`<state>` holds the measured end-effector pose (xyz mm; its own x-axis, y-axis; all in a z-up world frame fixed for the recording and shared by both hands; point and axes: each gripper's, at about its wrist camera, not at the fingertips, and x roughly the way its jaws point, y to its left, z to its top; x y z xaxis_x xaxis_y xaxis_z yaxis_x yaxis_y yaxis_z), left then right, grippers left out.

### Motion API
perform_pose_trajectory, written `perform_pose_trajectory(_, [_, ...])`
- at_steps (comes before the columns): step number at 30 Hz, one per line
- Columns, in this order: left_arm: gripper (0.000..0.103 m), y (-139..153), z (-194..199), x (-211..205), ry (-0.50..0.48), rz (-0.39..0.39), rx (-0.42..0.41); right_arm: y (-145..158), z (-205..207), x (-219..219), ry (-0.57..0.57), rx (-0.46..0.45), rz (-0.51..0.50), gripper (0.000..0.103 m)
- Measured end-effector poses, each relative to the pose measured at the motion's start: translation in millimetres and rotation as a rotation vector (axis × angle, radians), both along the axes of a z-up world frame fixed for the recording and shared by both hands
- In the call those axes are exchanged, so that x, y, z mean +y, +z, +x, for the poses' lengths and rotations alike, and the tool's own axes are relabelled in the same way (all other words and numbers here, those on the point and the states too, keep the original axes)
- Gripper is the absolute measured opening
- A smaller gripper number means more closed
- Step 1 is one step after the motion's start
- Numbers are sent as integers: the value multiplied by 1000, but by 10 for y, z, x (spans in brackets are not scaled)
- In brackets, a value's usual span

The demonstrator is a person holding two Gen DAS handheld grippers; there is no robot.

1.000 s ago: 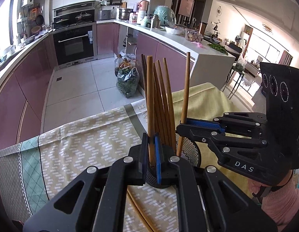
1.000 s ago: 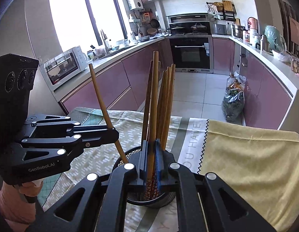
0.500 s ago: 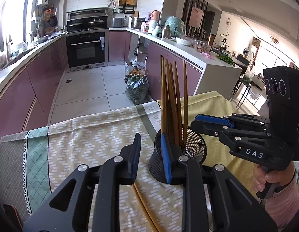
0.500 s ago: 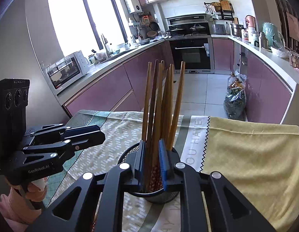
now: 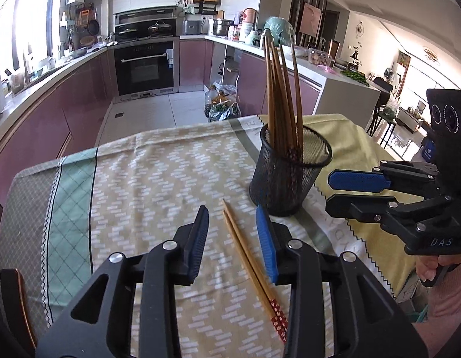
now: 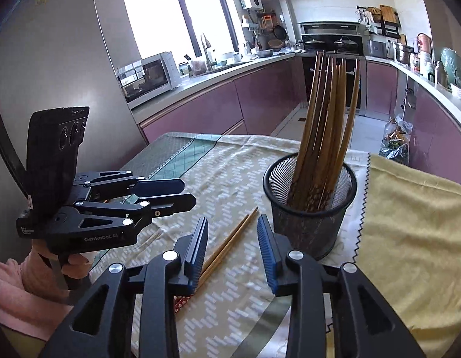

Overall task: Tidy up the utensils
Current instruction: 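Move both open tools down to the last two chopsticks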

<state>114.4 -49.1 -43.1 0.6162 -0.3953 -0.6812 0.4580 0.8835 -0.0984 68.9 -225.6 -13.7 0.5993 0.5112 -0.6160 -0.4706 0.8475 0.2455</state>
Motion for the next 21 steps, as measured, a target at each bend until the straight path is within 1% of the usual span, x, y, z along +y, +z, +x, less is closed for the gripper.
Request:
perform_pose_trajectory(3, [33, -212, -61, 87, 11, -9, 56, -178, -11, 52, 6, 58, 14, 32])
perform_pose_trajectory(5, [34, -336, -100, 109, 26, -9, 79, -290, -17, 82, 6, 96, 21, 32])
perform_pose_trajectory(10, [37, -539, -198, 243, 60, -46, 130, -509, -49, 157, -2, 159, 28, 33])
perform_pose_trajectory(15, [38, -570, -248, 261, 80, -41, 142, -617, -90, 219, -6, 184, 26, 34])
perform_pose_trajectory(18, [39, -563, -271, 257, 87, -33, 135, -669, -136, 308, 7, 194, 21, 34])
perform_pose_trajectory(21, [39, -578, -293, 238, 82, -32, 136, -702, -168, 389, 11, 193, -9, 34])
